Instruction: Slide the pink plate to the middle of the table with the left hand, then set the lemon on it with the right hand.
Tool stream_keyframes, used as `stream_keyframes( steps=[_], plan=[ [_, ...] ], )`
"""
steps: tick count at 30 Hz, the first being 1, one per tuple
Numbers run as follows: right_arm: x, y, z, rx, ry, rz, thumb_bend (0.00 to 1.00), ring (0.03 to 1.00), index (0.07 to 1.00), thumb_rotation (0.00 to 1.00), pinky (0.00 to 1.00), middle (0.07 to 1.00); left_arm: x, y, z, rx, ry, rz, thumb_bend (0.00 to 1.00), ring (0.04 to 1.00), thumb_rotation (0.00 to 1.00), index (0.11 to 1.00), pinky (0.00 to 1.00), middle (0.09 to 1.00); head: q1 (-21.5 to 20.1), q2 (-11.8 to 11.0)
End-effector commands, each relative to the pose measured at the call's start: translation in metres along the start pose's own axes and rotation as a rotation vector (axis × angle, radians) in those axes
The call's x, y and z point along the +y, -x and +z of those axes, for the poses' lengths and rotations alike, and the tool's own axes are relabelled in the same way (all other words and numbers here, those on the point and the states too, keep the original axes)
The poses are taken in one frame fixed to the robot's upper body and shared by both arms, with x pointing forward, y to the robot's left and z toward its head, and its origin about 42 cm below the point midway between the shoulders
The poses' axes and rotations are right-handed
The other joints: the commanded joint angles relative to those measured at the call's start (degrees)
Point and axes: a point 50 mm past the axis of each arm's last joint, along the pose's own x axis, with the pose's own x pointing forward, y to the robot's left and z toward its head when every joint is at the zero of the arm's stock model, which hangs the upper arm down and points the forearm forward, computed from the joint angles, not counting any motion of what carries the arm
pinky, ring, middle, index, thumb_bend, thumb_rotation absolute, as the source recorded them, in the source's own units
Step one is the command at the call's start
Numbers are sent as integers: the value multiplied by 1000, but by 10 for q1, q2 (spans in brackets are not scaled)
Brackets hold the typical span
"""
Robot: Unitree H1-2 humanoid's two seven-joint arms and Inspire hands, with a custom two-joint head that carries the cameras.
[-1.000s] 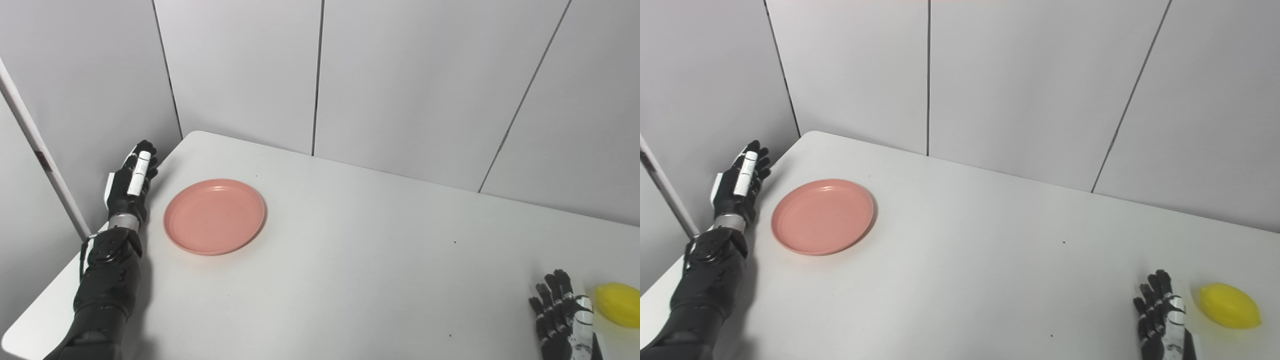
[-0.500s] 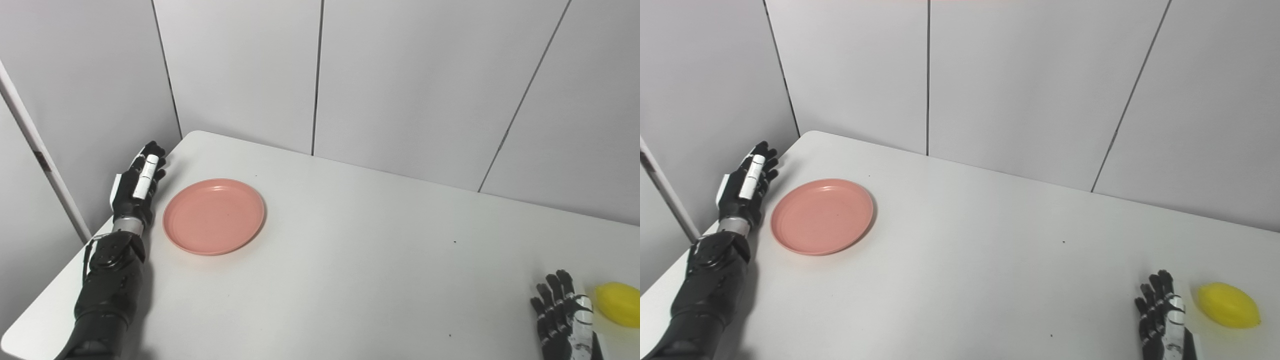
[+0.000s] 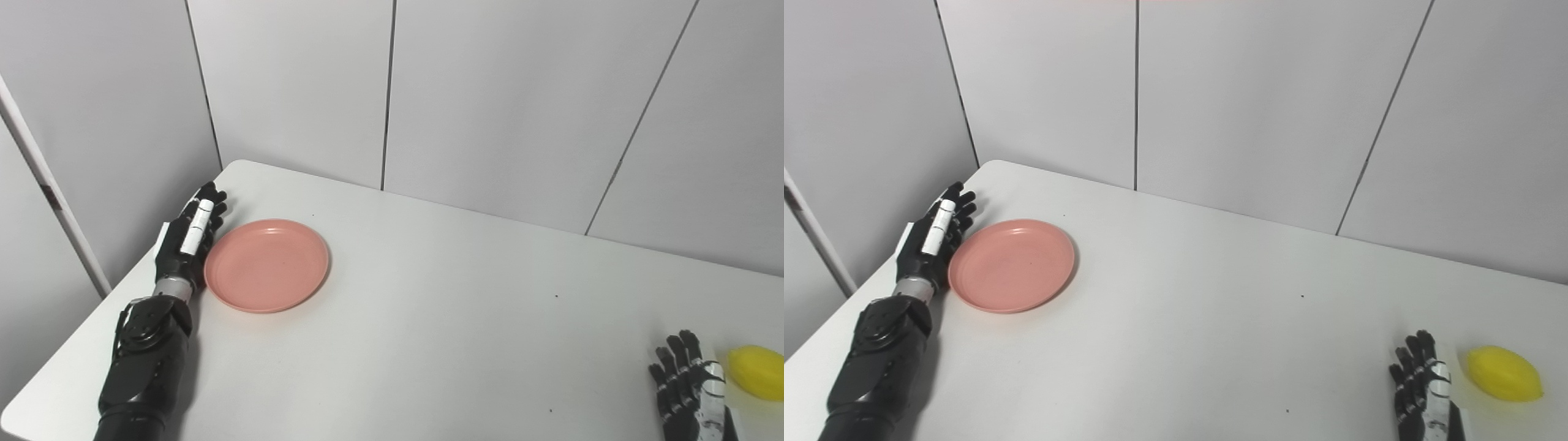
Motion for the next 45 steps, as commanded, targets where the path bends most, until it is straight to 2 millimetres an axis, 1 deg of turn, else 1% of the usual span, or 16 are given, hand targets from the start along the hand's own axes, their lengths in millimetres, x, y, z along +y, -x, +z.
stream_keyframes(
  steps=[1, 13, 19, 23, 27, 30, 34, 42, 45],
  plan=[
    [1, 14, -22, 80, -33, -15, 642, 978, 972, 1000, 1000, 974, -5, 2, -3, 41, 6, -9, 777, 924, 700, 886, 971, 895, -1, 1],
    [0, 14, -22, 77, -29, -10, 649, 980, 975, 1000, 1000, 976, -7, 5, -2, 57, -4, -7, 779, 919, 714, 882, 943, 898, -2, 3],
    [2, 15, -21, 75, -29, -5, 648, 976, 970, 1000, 1000, 975, -9, 6, -1, 56, 2, -15, 787, 918, 705, 877, 939, 898, -4, 5],
    [2, 16, -21, 76, -34, -6, 657, 976, 974, 1000, 1000, 975, -9, 8, -4, 62, -6, -15, 802, 908, 696, 871, 923, 892, -6, 7],
    [4, 15, -20, 78, -42, -14, 656, 970, 970, 1000, 1000, 971, -15, 11, -7, 73, -10, -22, 802, 899, 694, 875, 902, 883, -6, 7],
    [3, 15, -20, 78, -36, -5, 660, 974, 975, 1000, 1000, 977, -22, 15, -10, 88, -2, -32, 783, 894, 698, 881, 878, 882, -7, 7],
    [4, 15, -20, 74, -37, -6, 659, 975, 973, 1000, 1000, 977, -27, 19, -14, 99, -1, -51, 770, 900, 698, 893, 889, 890, -7, 8],
    [6, 16, -19, 78, -44, -7, 647, 972, 975, 1000, 1000, 977, -34, 22, -16, 124, -9, -55, 762, 894, 678, 877, 880, 884, -8, 9],
    [5, 16, -20, 76, -44, -4, 646, 975, 980, 1000, 1000, 981, -36, 23, -17, 130, -13, -56, 731, 897, 679, 877, 884, 891, -8, 10]
  ],
)
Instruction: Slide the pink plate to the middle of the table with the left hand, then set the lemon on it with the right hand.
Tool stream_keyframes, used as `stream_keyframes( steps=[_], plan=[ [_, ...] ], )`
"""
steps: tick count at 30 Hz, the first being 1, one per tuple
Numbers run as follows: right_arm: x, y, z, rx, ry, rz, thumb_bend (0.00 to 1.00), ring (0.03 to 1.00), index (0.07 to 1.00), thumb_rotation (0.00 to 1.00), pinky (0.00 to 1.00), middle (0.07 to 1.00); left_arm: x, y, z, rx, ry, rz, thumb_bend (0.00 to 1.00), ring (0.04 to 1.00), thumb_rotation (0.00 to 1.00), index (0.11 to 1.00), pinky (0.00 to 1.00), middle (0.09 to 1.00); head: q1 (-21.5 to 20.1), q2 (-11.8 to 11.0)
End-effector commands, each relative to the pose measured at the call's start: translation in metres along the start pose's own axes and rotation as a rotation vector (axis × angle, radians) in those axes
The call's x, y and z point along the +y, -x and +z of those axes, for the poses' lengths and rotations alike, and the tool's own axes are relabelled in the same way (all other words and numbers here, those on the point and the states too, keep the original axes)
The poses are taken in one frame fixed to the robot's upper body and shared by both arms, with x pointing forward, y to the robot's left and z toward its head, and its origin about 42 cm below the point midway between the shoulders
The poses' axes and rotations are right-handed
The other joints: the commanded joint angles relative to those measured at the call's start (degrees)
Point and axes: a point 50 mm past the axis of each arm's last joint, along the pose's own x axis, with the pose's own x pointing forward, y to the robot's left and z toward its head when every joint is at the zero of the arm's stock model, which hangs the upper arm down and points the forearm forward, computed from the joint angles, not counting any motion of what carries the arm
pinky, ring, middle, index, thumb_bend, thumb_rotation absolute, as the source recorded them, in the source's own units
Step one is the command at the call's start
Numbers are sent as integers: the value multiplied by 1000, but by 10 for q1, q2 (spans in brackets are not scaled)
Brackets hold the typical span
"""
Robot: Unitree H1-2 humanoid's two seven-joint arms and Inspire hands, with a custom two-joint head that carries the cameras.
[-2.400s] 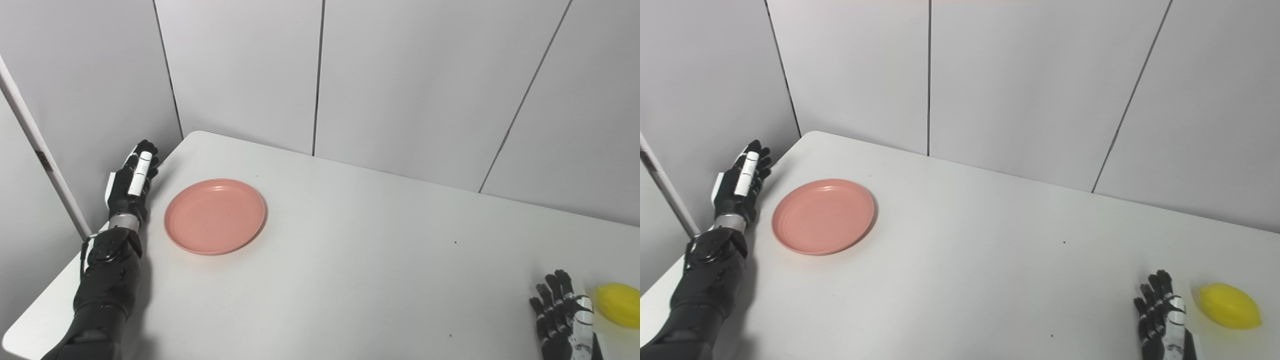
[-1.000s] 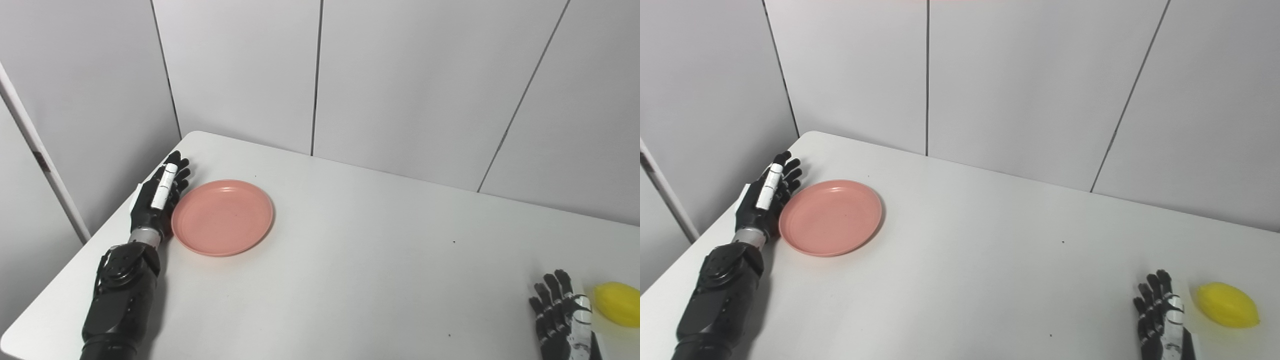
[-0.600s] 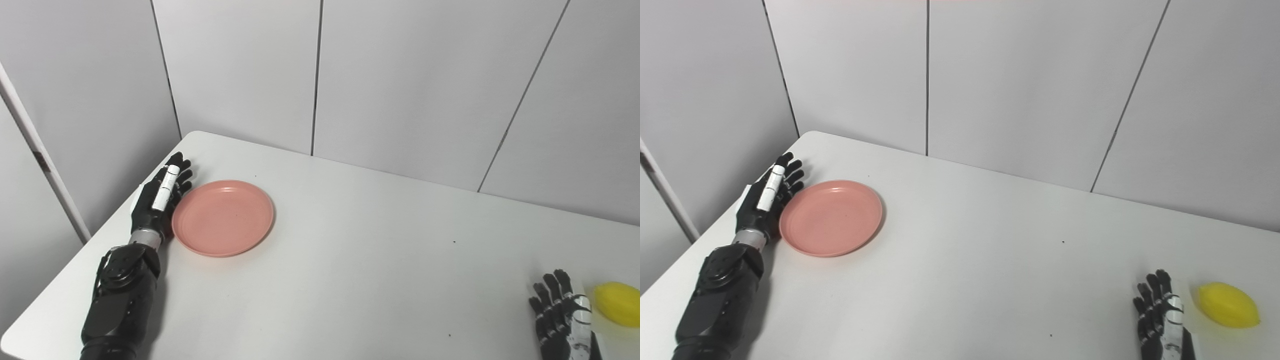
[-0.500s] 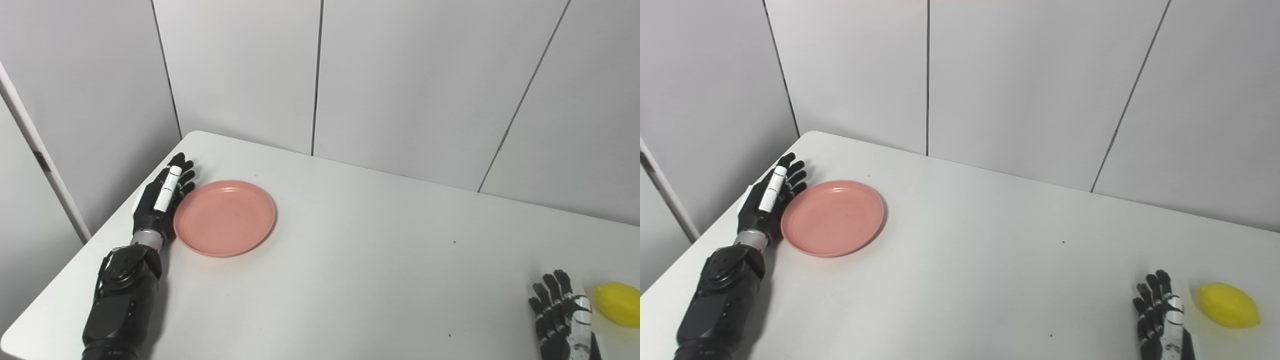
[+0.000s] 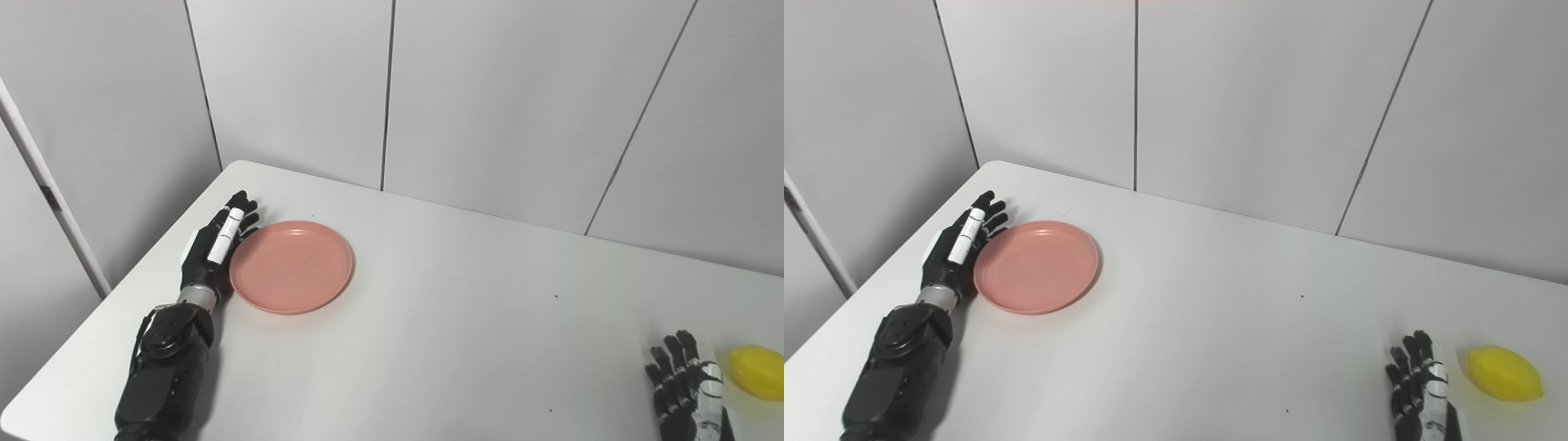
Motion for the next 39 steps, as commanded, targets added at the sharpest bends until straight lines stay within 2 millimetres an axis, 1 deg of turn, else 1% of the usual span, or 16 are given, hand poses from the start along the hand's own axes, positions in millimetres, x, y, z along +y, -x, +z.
stream_keyframes(
  steps=[1, 12, 17, 21, 27, 31, 34, 37, 39],
  plan=[
    [2, 13, -19, 76, -34, -11, 647, 973, 976, 1000, 1000, 980, -1, 6, -15, 81, -7, 6, 724, 890, 677, 870, 873, 884, -1, 1],
    [2, 12, -21, 79, -33, -17, 651, 971, 973, 1000, 1000, 975, -14, 10, -17, 109, -23, -19, 724, 879, 683, 875, 827, 883, -2, 2],
    [3, 13, -21, 80, -31, -11, 648, 970, 977, 1000, 1000, 976, -23, 12, -21, 122, -23, -33, 725, 880, 689, 882, 814, 884, -3, 3],
    [5, 12, -21, 78, -34, -13, 646, 970, 975, 1000, 1000, 976, -31, 12, -24, 123, -17, -43, 702, 880, 689, 876, 825, 879, -4, 2],
    [6, 12, -21, 82, -29, -9, 649, 964, 976, 1000, 1000, 973, -40, 12, -26, 127, -5, -53, 714, 869, 690, 879, 844, 866, -5, 2],
    [7, 12, -21, 81, -33, -3, 648, 964, 979, 1000, 1000, 971, -44, 13, -27, 127, -5, -69, 710, 882, 696, 881, 873, 871, -7, 3],
    [8, 12, -21, 83, -37, -5, 650, 965, 977, 1000, 1000, 971, -47, 12, -29, 136, -1, -72, 732, 879, 686, 876, 857, 866, -8, 3],
    [8, 13, -21, 82, -33, -1, 649, 965, 977, 1000, 1000, 974, -51, 12, -30, 144, 4, -74, 729, 872, 685, 872, 831, 857, -9, 3],
    [8, 12, -21, 86, -30, -3, 659, 965, 976, 1000, 1000, 973, -52, 11, -31, 147, 6, -73, 734, 872, 682, 867, 840, 854, -8, 2]
  ],
)
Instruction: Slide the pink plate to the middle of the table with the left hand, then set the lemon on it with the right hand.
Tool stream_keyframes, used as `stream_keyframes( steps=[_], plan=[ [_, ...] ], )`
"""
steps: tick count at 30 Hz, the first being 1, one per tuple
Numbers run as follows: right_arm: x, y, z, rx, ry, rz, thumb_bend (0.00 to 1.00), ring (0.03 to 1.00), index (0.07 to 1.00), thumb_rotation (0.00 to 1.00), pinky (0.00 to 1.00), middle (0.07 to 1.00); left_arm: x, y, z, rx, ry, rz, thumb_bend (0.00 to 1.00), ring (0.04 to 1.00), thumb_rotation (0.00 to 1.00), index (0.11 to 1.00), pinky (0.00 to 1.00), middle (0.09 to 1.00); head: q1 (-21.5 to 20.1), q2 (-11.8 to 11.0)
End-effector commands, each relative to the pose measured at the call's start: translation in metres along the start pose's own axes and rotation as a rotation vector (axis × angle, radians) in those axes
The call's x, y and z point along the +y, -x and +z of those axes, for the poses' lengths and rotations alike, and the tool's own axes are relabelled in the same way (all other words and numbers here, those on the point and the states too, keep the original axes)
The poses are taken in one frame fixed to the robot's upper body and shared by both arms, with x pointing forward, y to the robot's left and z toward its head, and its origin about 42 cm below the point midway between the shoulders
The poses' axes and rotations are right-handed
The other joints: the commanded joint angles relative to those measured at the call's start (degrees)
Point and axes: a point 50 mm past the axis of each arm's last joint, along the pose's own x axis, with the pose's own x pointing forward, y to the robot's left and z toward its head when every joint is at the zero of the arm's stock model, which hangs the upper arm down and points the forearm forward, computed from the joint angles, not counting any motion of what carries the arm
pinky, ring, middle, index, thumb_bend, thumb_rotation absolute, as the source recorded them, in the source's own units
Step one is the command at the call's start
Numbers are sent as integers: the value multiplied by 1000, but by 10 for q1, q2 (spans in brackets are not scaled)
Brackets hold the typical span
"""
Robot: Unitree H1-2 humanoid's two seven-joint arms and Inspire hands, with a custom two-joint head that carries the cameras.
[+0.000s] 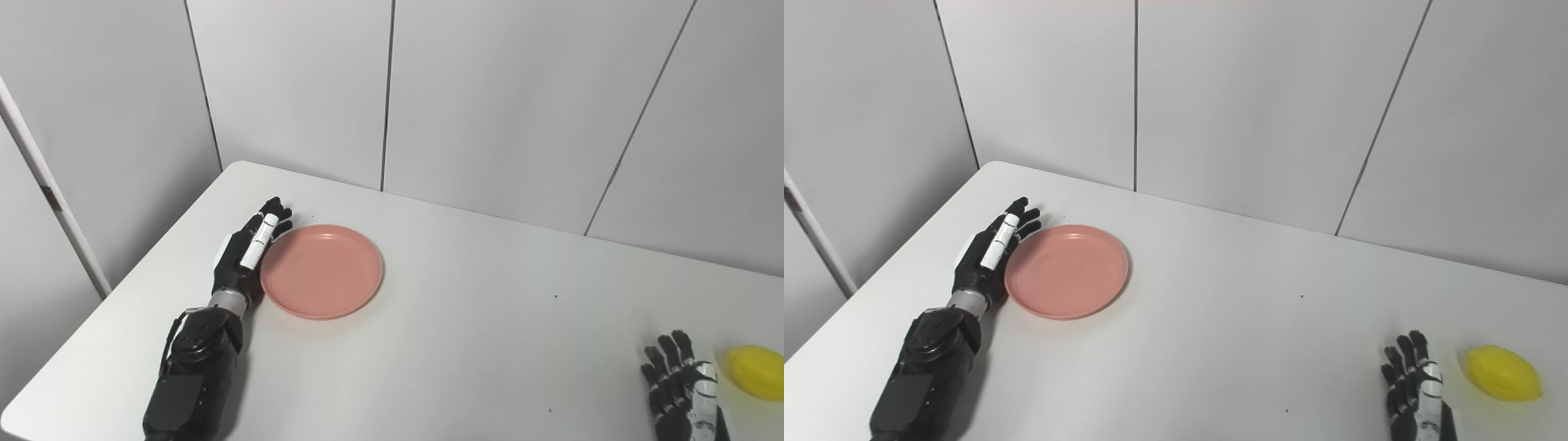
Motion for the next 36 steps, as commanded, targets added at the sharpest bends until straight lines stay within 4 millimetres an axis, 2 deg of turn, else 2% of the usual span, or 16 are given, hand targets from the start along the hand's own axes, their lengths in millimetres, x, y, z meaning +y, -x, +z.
stream_keyframes(
  steps=[1, 8, 14, 22, 28, 36],
  plan=[
    [4, 12, -20, 84, -30, -13, 661, 964, 975, 1000, 1000, 971, -8, 3, -22, 114, 16, -11, 736, 873, 680, 866, 843, 855, 0, 1],
    [6, 12, -20, 84, -40, -13, 660, 966, 978, 1000, 1000, 970, -11, 5, -23, 125, 14, -8, 721, 888, 671, 872, 887, 870, 1, 1],
    [6, 13, -20, 80, -44, -11, 656, 967, 979, 1000, 1000, 974, -15, 7, -28, 134, -5, 5, 721, 890, 669, 873, 881, 868, 1, 1],
    [8, 12, -19, 80, -45, -7, 660, 970, 979, 1000, 1000, 975, -30, 10, -38, 162, -42, 7, 778, 869, 672, 861, 856, 845, 1, 1],
    [9, 12, -19, 77, -50, -7, 664, 967, 976, 1000, 1000, 972, -40, 14, -38, 172, -74, -11, 754, 872, 712, 875, 858, 859, 0, 1],
    [10, 12, -18, 75, -41, -3, 663, 960, 972, 1000, 1000, 971, -46, 20, -39, 173, -73, -39, 749, 858, 708, 869, 822, 851, -2, 1]
  ],
)
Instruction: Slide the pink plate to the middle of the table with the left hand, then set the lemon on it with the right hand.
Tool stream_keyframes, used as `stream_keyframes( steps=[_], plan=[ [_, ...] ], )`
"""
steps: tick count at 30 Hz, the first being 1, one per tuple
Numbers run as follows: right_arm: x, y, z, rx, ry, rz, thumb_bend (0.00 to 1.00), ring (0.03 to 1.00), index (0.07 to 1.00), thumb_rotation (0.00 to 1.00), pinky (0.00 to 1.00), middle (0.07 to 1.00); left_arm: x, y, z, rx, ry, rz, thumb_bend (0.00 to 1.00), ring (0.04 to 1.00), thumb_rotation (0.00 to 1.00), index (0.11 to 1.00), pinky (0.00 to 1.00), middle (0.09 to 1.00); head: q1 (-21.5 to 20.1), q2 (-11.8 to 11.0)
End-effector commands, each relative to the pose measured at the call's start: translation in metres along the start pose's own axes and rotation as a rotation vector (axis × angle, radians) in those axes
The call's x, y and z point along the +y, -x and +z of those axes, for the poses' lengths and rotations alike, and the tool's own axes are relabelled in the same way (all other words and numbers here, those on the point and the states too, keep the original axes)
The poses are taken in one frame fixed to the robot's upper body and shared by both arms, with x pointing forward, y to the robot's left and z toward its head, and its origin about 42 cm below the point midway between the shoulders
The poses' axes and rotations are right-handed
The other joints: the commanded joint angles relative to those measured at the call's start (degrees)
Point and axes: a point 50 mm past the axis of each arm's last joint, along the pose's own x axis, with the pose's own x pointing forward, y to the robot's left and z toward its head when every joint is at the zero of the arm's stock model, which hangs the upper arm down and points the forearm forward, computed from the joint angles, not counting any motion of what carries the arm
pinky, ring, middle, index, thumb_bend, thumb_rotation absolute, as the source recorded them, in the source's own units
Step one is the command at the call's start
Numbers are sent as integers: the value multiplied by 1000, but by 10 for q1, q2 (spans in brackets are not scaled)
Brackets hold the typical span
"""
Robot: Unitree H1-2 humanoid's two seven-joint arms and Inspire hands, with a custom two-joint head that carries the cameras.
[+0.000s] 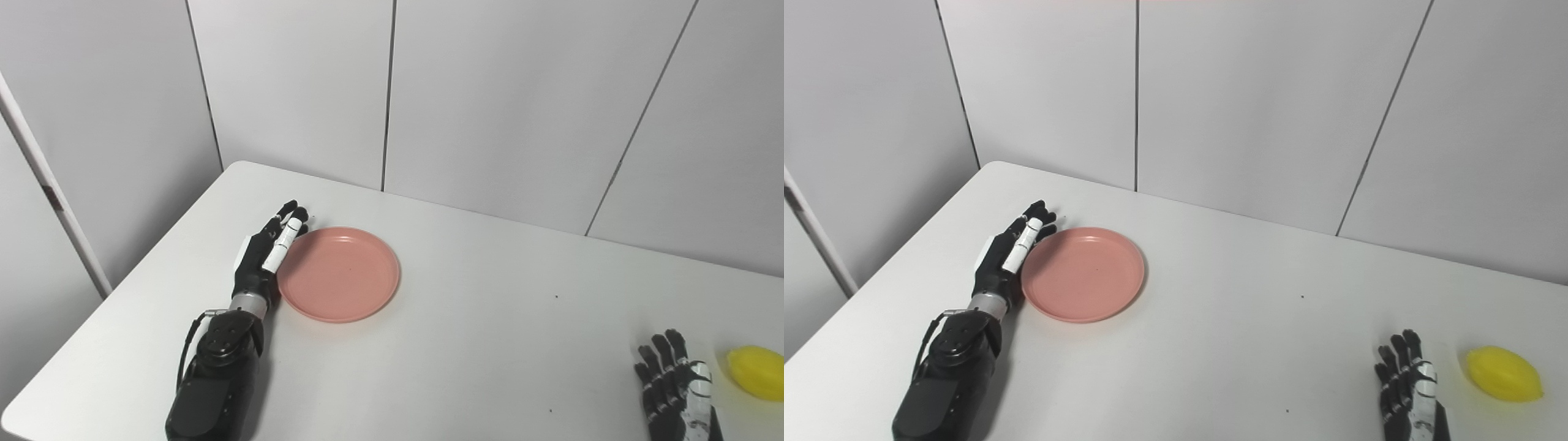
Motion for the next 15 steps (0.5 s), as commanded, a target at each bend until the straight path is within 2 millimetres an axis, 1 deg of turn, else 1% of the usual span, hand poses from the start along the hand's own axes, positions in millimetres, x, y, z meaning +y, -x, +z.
stream_keyframes(
  steps=[1, 8, 15],
  plan=[
    [2, 10, -18, 75, -26, -10, 659, 961, 969, 1000, 1000, 971, -14, 13, -31, 154, 9, -57, 755, 859, 704, 870, 823, 851, 1, 0],
    [3, 10, -18, 73, -31, -14, 666, 957, 964, 1000, 1000, 966, -19, 18, -30, 166, 30, -69, 790, 844, 688, 851, 804, 837, 0, 0],
    [2, 10, -18, 73, -26, -10, 669, 961, 968, 1000, 1000, 972, -26, 22, -28, 178, 25, -88, 779, 847, 706, 870, 810, 846, 0, 0]
  ],
)
